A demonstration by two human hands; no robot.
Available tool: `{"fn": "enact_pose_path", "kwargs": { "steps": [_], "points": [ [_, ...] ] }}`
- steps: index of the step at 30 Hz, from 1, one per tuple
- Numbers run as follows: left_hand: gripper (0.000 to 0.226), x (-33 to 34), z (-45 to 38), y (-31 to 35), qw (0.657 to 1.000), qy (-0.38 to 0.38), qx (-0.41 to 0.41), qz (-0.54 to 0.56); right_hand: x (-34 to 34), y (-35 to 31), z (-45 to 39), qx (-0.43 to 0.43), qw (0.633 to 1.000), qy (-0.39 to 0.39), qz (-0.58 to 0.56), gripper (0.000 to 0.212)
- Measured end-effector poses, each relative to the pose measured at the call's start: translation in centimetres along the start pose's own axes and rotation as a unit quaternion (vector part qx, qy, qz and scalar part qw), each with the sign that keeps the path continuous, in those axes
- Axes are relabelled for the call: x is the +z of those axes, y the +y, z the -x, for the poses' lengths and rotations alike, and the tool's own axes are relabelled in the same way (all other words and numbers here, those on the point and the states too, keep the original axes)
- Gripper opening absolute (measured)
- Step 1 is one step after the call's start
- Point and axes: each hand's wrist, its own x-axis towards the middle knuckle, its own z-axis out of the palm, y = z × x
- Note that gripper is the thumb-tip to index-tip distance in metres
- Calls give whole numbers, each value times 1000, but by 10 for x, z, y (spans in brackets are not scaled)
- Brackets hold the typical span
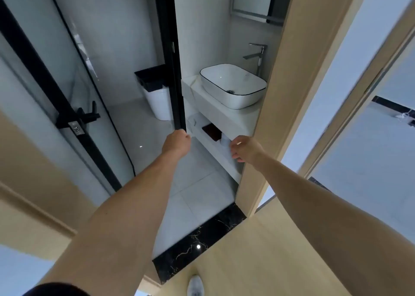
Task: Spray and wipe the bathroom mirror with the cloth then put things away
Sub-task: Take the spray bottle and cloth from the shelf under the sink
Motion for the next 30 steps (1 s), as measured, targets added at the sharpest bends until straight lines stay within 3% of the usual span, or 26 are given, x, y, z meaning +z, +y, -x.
{"fn": "enact_pose_path", "kwargs": {
  "steps": [7,11,22,26,30],
  "points": [
    [25,-5,-82,0,1000,-4,0,-16,2,-27,-75,23,1000,-4,18,16],
    [24,-1,-125,-13,1000,-12,2,-17,17,-30,-118,6,999,33,17,15],
    [28,12,-235,-41,999,-6,-34,2,65,-56,-257,-10,999,-40,25,10],
    [31,14,-282,-46,998,-10,-54,12,79,-66,-318,-3,998,-69,11,21],
    [35,14,-327,-50,997,1,-71,28,89,-81,-369,-10,995,-101,12,13]
  ]
}}
